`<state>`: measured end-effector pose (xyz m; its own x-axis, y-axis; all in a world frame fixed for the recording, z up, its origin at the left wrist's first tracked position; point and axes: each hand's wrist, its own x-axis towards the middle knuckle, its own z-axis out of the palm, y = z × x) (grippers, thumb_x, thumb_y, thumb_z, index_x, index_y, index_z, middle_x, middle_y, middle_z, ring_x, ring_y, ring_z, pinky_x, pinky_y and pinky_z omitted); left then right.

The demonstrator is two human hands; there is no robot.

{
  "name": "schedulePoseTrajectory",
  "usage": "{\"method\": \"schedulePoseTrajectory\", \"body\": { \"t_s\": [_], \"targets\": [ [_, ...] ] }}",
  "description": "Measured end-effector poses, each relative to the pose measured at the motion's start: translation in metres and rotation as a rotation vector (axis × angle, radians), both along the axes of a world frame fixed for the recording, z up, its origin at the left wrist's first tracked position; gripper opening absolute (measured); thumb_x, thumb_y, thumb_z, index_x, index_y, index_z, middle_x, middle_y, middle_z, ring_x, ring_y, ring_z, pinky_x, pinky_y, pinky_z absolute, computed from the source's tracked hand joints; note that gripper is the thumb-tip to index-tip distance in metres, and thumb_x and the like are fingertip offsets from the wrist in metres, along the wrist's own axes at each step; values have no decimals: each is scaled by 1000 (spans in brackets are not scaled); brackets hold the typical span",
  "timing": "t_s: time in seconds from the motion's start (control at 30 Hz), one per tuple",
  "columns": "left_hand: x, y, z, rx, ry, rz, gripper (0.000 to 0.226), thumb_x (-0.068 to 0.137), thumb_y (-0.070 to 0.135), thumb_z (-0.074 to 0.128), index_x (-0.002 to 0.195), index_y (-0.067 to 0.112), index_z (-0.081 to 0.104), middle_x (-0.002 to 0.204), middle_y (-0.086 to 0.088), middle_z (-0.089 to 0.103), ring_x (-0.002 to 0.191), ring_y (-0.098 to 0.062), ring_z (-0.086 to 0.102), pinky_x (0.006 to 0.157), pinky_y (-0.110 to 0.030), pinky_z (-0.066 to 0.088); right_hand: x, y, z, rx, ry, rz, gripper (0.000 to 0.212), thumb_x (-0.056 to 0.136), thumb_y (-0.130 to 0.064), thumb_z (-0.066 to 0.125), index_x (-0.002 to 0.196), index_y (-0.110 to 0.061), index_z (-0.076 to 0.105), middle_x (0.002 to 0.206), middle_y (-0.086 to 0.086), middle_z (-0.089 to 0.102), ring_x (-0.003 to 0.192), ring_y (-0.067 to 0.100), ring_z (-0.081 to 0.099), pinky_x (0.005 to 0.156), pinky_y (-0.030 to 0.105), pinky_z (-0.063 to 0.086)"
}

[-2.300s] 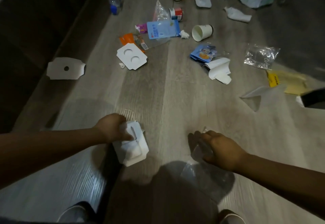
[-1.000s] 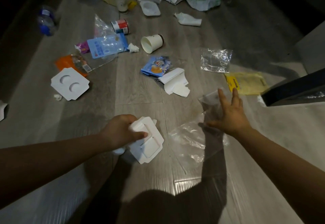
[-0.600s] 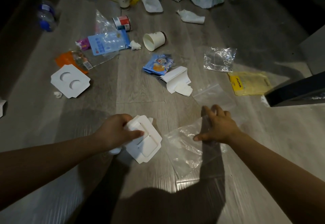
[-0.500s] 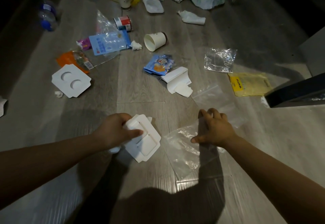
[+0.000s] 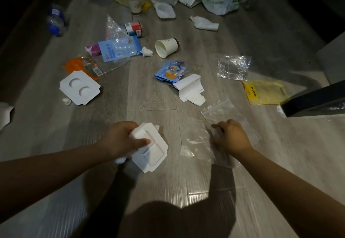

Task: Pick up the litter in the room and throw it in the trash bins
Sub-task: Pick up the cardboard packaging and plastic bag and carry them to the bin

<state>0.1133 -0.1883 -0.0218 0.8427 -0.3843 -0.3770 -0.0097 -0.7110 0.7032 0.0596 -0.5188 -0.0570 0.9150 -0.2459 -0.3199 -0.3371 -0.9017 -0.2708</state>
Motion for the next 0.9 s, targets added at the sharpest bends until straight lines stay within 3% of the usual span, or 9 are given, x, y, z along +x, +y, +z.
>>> {"method": "schedulePoseTrajectory", "body": {
  "t_s": [0.1, 0.2, 0.3, 0.5, 0.73, 0.9],
  "targets": [
    [0, 0, 0, 7, -5, -1, 17, 79, 30, 73, 87, 21, 62, 88, 4, 64, 85, -13, 61, 76, -35, 53, 0, -6, -2, -41, 39, -16, 54, 78, -41, 72, 128, -30, 55, 149, 11, 27, 139, 35, 19, 114, 46, 23],
    [1, 0, -2, 21, -14, -4, 18, 79, 31, 73, 89, 20, 62, 88, 5, 63, 85, -10, 60, 73, -30, 52, 2, -11, 0, 74, 67, -103, 68, 71, -43, 78, 131, -28, 49, 143, 9, 35, 129, 33, 37, 107, 47, 39],
    [2, 0, -3, 20, -15, -4, 18, 79, 32, 73, 88, 23, 60, 86, 10, 61, 82, -5, 58, 66, -22, 46, 5, -16, 4, 7, 84, -110, 79, 68, -49, 79, 134, -28, 43, 136, 8, 44, 121, 32, 47, 99, 48, 46],
    [5, -2, -5, 33, -32, 4, 19, 79, 32, 73, 89, 23, 60, 83, 13, 60, 80, -1, 57, 61, -17, 42, 6, -12, 4, 20, 18, -102, 48, 81, -38, 68, 126, -27, 54, 124, 10, 51, 110, 31, 53, 96, 44, 48],
    [3, -1, -2, 48, -61, -18, 25, 80, 32, 73, 94, 14, 65, 90, 2, 65, 85, -12, 60, 73, -31, 51, 4, -9, 8, 28, -10, -87, 48, 81, -32, 70, 124, -20, 57, 115, 10, 59, 102, 27, 59, 89, 38, 51],
    [5, 1, 0, 73, -63, -2, 26, 79, 34, 73, 95, 16, 64, 91, 2, 64, 85, -13, 59, 73, -31, 50, 2, 3, 9, 114, -40, -42, 49, 76, -24, 74, 123, -17, 59, 118, 8, 63, 104, 25, 61, 92, 37, 51]
  ]
}}
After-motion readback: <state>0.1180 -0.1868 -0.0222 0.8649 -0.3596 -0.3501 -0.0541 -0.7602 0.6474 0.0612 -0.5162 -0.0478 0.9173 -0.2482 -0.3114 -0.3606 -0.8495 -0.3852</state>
